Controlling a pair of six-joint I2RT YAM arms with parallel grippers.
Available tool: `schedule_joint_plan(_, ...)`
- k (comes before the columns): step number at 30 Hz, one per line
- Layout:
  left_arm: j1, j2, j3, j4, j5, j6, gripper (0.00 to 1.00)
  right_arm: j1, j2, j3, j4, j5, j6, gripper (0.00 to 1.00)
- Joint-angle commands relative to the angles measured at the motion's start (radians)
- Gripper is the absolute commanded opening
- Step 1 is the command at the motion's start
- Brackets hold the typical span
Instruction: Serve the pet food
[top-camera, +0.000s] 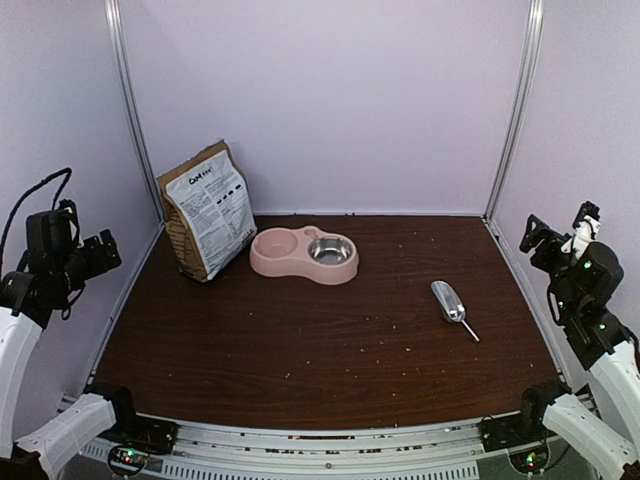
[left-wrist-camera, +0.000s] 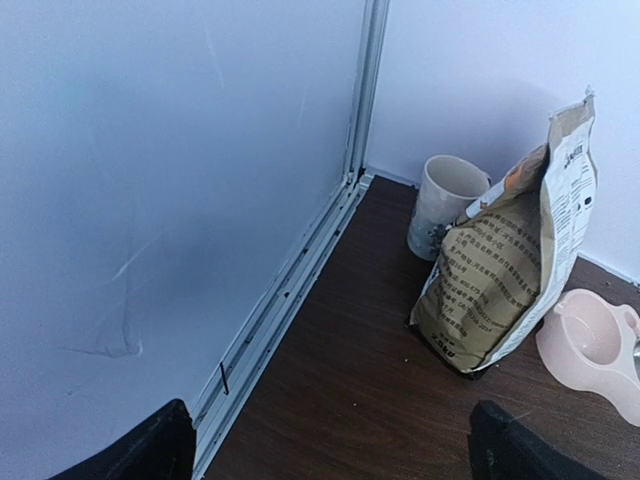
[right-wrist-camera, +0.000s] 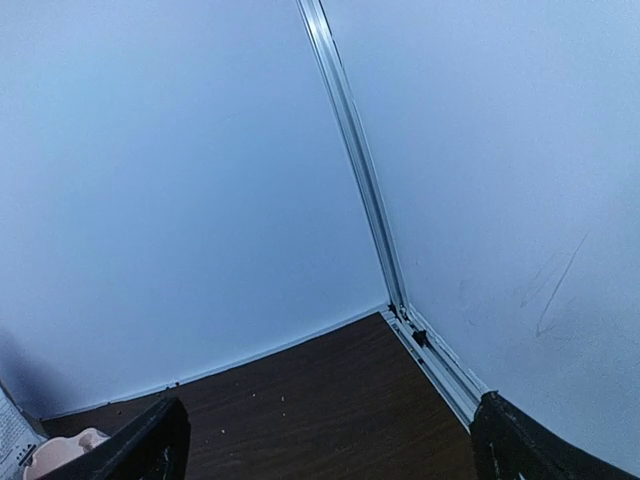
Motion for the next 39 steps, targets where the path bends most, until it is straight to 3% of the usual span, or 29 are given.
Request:
schedule_joint_plan(1, 0.003, 0.061, 0.101, 0.014, 0.059, 0.057, 0.98, 0.000, -0.031, -0.013, -0.126, -0.030, 0.053, 1.00)
schedule_joint_plan(6, 0.003, 0.210, 0.232, 0.008, 0.111, 0.117, 0.98, 0.001, -0.030, 0.024, -0.177, -0.044, 0.070, 1.00)
schedule_joint_plan(10, 0.003, 0.395, 0.377, 0.000, 0.326, 0.226, 0.98, 0.001, -0.008, 0.062, -0.217, -0.084, 0.080, 1.00)
schedule_joint_plan(18, 0.005, 0.809, 0.698, -0.036, 0.580, 0.237, 0.98, 0.003, 0.080, 0.092, -0.238, -0.305, 0.069, 1.00)
schedule_joint_plan(24, 0.006, 1.013, 0.886, -0.039, 0.571, 0.274, 0.96, 0.003, 0.149, 0.101, -0.250, -0.381, 0.076, 1.00)
schedule_joint_plan(27, 0.005, 1.069, 0.924, -0.047, 0.627, 0.267, 0.76, 0.003, 0.158, 0.096, -0.242, -0.401, 0.087, 1.00)
schedule_joint_plan(33, 0.003, 1.053, 0.893, -0.005, 0.680, 0.290, 0.04, 0.003, 0.153, 0.091, -0.241, -0.399, 0.086, 1.00)
schedule_joint_plan(34, 0.002, 1.042, 0.889, -0.006, 0.686, 0.296, 0.00, 0.003, 0.151, 0.090, -0.245, -0.399, 0.085, 1.00)
schedule_joint_plan(39, -0.033, 0.919, 0.853, -0.002, 0.687, 0.316, 0.00, 0.004, 0.150, 0.115, -0.275, -0.411, 0.084, 1.00)
